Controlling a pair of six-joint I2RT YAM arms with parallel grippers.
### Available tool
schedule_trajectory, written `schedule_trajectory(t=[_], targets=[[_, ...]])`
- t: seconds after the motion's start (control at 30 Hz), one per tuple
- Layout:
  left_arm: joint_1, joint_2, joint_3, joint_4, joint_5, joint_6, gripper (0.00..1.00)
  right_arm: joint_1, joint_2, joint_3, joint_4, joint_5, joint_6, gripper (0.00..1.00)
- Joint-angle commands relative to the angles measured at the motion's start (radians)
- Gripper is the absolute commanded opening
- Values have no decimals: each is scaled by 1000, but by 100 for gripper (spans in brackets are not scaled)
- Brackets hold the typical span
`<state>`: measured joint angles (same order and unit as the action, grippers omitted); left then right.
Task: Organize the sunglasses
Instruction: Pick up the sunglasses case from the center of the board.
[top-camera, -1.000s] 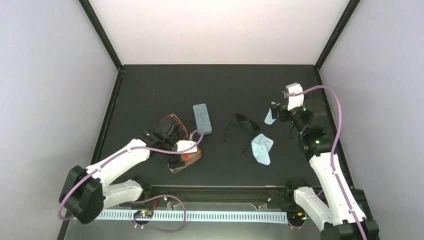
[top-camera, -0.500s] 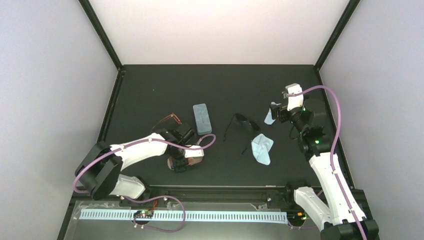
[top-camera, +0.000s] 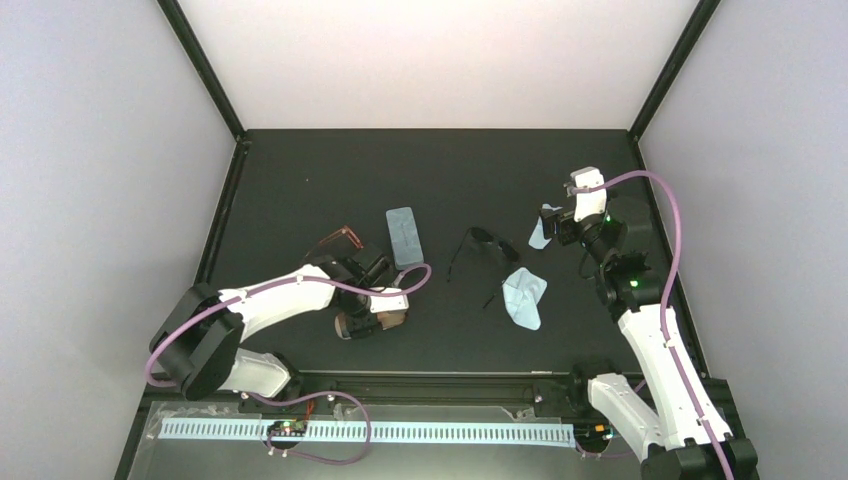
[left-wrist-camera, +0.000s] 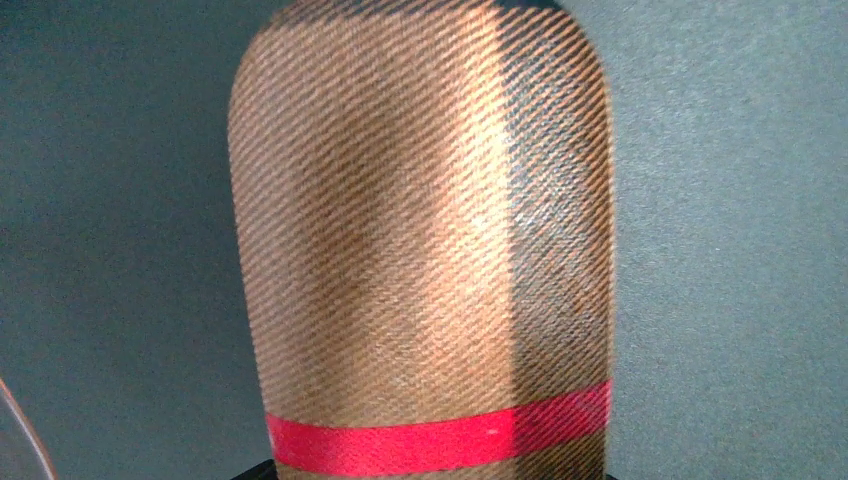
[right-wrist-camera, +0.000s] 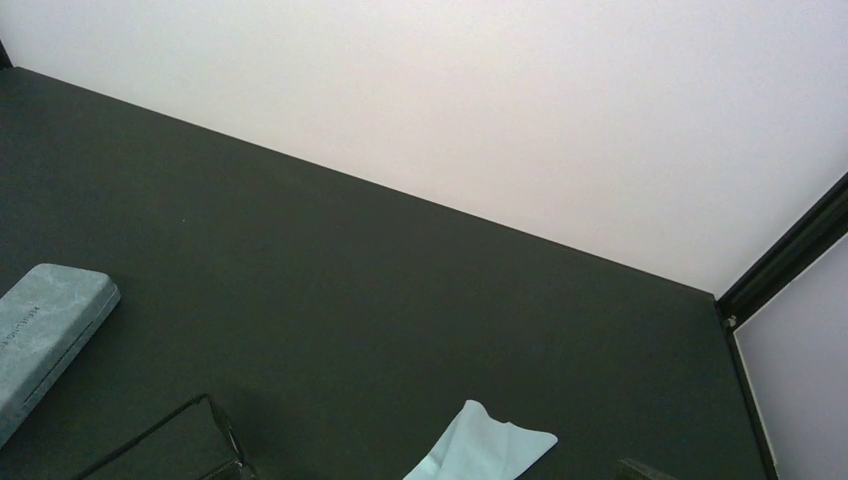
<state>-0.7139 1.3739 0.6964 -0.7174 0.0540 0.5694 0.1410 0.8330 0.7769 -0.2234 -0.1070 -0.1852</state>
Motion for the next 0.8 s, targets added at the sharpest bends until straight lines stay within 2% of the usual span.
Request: schedule_trajectory(t=[0.0,0.27,0.37,0.43,0.5,0.6,0.77], targets=[[-6,-19,58,-37,42,-3,71,7,5,-11,27,11,-16,100],[-4,-68,162,-101,206,28,39,7,-29,-20,38,-29,-26,100],[-3,-74,231,-107,263,39,30,7,-24,-7,25,-86,-29,100],[-3,-68,289,-115,295,46,26,8,-15,10,1,-195,-44,100],[1,-57,351,-123,327,51,25,8,9,26,-32,-396,-89,100],[12,-35,447,-126,369,49,24,18,60,50,-67,-590,-145,100],[55,0,557,-76,455,6,22,81,163,110,-143,-814,-263,100]])
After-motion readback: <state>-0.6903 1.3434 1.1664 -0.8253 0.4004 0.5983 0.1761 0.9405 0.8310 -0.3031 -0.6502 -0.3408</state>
